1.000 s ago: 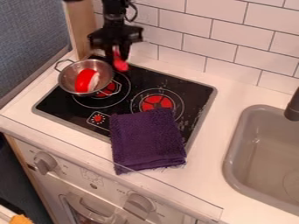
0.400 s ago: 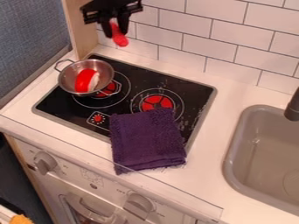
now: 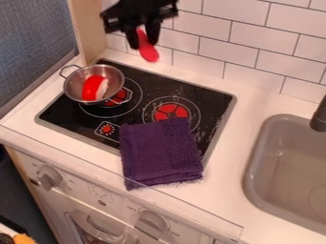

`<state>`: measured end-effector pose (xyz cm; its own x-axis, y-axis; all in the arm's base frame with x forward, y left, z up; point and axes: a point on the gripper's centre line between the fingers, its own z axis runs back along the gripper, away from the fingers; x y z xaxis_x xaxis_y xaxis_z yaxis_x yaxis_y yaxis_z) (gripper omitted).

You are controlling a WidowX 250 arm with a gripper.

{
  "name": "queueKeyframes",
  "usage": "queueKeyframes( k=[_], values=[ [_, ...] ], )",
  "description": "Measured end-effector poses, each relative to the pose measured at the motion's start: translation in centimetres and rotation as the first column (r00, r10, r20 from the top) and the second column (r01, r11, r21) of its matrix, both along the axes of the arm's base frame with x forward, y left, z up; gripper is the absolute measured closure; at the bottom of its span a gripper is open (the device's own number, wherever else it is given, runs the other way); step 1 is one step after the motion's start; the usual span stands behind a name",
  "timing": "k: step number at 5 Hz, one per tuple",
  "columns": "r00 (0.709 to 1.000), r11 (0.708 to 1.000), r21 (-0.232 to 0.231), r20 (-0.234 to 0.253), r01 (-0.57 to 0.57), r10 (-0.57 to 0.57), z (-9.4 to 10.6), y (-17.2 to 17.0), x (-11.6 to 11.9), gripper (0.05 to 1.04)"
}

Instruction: Move the red spoon in the lower side of the burner.

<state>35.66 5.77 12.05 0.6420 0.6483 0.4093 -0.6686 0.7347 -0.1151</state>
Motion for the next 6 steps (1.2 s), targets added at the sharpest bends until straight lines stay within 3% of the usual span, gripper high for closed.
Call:
queueKeyframes(
  k=[1,3,4,5,6],
  values=[
    [1.000,1.000,0.021,0.006,-0.006,0.006,-0.3,-1.9,-2.8,0.745],
    [0.999,0.999,0.006,-0.032,-0.043,0.043,-3.9,-3.4,-7.7,0.745],
    [0.997,0.999,0.001,-0.064,-0.034,0.034,-7.6,-4.0,-8.6,0.745],
    [0.998,1.000,0.008,-0.064,-0.019,0.020,-9.5,-4.4,-8.0,0.745],
    [0.998,1.000,0.012,-0.056,-0.020,0.021,-10.1,-4.7,-7.5,0.659]
  ],
)
